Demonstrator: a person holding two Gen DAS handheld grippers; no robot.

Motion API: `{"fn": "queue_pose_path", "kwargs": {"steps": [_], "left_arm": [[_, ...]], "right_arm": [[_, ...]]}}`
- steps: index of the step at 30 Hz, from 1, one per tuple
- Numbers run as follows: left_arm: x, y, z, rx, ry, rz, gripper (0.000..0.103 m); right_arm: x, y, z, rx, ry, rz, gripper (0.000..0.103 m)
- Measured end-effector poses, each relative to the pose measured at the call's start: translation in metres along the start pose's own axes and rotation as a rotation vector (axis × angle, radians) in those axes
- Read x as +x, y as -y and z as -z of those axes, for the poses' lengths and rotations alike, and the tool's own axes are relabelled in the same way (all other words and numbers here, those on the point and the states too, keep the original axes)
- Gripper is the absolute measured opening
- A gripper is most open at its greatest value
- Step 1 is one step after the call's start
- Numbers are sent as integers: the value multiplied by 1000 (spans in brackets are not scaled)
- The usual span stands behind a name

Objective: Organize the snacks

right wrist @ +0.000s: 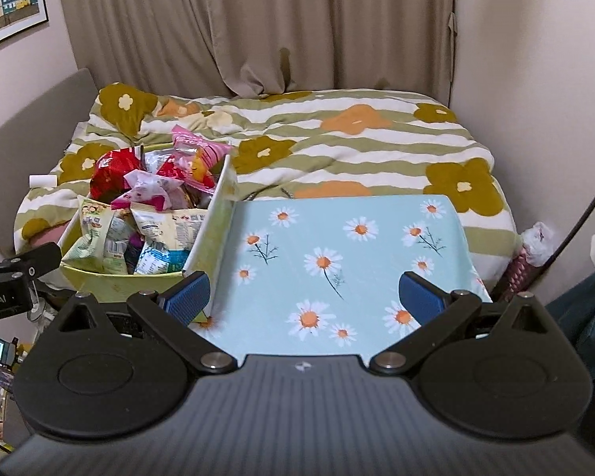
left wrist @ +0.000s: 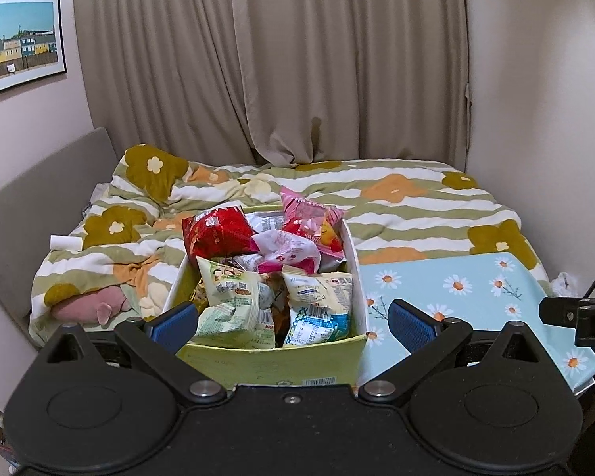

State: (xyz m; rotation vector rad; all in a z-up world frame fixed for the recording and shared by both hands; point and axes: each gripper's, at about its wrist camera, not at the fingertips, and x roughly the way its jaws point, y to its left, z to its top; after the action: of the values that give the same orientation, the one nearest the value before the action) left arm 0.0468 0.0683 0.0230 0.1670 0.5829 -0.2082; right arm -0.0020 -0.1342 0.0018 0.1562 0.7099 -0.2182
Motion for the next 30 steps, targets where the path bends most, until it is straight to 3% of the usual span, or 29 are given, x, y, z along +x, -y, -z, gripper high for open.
{"fn": "queue_pose_path", "kwargs": {"steps": [30], "left_arm": [[0,0,-3,0,6,1,103]], "right_arm": [[-2,9,-1,24,7,14,103]]}}
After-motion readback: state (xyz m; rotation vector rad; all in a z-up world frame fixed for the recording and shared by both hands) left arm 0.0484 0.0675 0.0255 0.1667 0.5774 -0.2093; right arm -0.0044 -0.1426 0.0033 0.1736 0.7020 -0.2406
